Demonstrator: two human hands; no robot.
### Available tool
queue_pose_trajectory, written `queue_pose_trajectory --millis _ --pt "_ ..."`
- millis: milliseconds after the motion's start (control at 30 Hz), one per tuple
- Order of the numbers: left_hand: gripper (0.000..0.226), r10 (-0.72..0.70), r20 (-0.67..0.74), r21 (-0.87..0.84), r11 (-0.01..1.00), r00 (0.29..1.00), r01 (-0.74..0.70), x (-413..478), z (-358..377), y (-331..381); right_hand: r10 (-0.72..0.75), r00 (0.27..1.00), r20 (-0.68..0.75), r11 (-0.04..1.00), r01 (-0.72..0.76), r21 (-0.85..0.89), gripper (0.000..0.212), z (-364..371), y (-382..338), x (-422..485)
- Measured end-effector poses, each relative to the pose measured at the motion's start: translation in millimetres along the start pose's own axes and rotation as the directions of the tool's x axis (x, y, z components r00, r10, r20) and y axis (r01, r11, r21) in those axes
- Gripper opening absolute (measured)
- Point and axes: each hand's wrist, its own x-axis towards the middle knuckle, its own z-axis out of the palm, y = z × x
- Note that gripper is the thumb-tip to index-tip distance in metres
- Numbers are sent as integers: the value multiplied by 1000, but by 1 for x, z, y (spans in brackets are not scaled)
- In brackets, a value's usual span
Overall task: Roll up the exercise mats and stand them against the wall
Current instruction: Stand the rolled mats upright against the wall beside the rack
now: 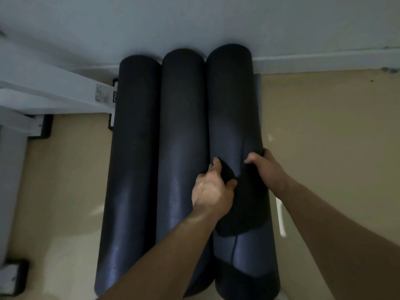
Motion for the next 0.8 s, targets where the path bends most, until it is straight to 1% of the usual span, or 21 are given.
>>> queue_pose_trajectory --millis 67,100,133,167,200,233,300,333,433,567,600,667,800 --pt "77 -21 31 -17 1000 999 21 -2 -5 -5 8 1000 3 995 -7 -102 97 -2 -5 -4" --pt "75 -39 45 -40 998 998 40 -5 -11 -7 3 1000 -16 976 -6 -216 103 -2 -8 -11" --pt "71 -61 56 -53 997 997 64 -10 -19 -8 -23 999 -41 917 5 -399 103 -1 -12 -21" --pt "67 -79 59 -50 995 995 82 -17 -30 -8 -82 994 -76 798 20 -602 97 1 -16 -35" --pt "63 -95 55 -37 995 994 98 -29 -43 -8 -168 982 -86 668 49 -742 90 2 -19 -52" --pt "60 -104 44 -17 994 994 105 -43 -58 -6 -232 970 -68 593 86 -801 86 4 -24 -73" --pt "52 -108 41 46 993 993 106 -81 -88 -1 -285 958 -18 550 148 -822 80 5 -31 -118" --pt "49 -117 47 79 990 992 113 -102 -103 2 -290 957 6 543 169 -822 76 2 -34 -140" --pt "47 -144 71 191 973 987 128 -168 -143 7 -275 959 72 475 201 -857 65 -14 -52 -212" --pt "40 -94 58 273 959 994 75 -245 -177 19 -329 937 118 416 257 -872 55 -38 -74 -304" --pt "39 -75 44 287 956 996 59 -262 -181 23 -334 935 115 414 255 -874 53 -44 -76 -325" --pt "39 -33 39 303 953 999 20 -297 -182 29 -331 938 99 447 249 -859 49 -55 -73 -368" --pt "44 89 58 360 927 994 -104 -368 -171 34 -387 921 30 505 239 -829 50 -71 -47 -444"
